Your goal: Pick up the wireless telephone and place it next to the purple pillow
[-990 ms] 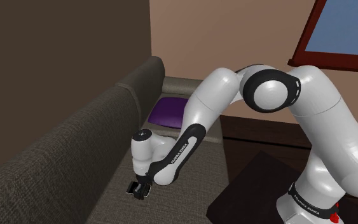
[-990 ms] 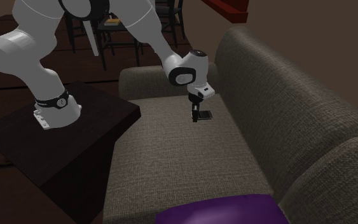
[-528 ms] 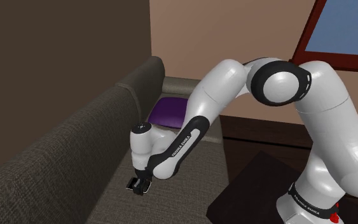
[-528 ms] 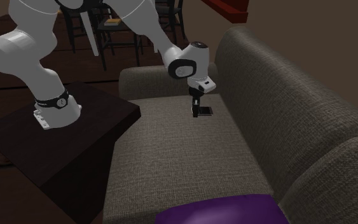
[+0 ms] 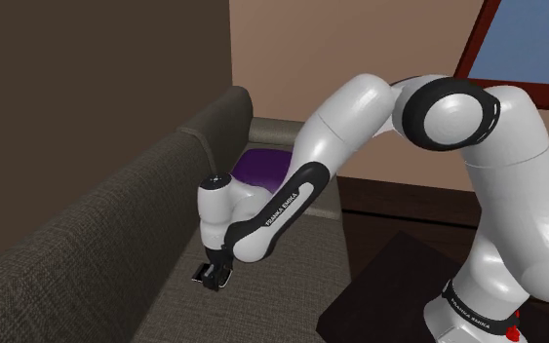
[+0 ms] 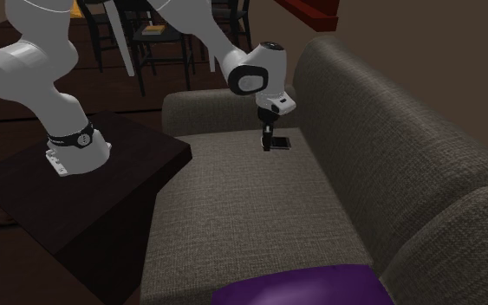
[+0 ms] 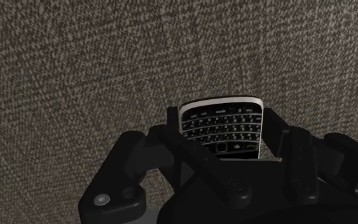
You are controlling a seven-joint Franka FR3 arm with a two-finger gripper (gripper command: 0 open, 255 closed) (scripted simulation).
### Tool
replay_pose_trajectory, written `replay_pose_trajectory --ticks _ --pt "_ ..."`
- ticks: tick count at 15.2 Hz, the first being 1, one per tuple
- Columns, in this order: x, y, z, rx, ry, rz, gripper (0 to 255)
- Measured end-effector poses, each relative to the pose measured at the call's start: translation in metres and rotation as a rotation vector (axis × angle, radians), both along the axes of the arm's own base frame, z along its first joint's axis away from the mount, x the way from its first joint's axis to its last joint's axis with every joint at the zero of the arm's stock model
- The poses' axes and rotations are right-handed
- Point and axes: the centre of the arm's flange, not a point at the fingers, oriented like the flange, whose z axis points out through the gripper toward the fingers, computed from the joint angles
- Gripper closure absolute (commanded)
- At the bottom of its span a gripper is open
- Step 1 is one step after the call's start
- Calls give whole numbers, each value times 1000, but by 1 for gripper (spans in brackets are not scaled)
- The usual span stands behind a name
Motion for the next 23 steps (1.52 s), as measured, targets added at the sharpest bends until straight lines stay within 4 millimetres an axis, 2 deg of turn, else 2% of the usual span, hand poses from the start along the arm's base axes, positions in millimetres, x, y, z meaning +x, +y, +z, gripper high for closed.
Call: replay_pose_trajectory --ticks 22,23 --pt "1 0 115 0 0 0 255" --pt "1 -7 116 0 0 0 255"
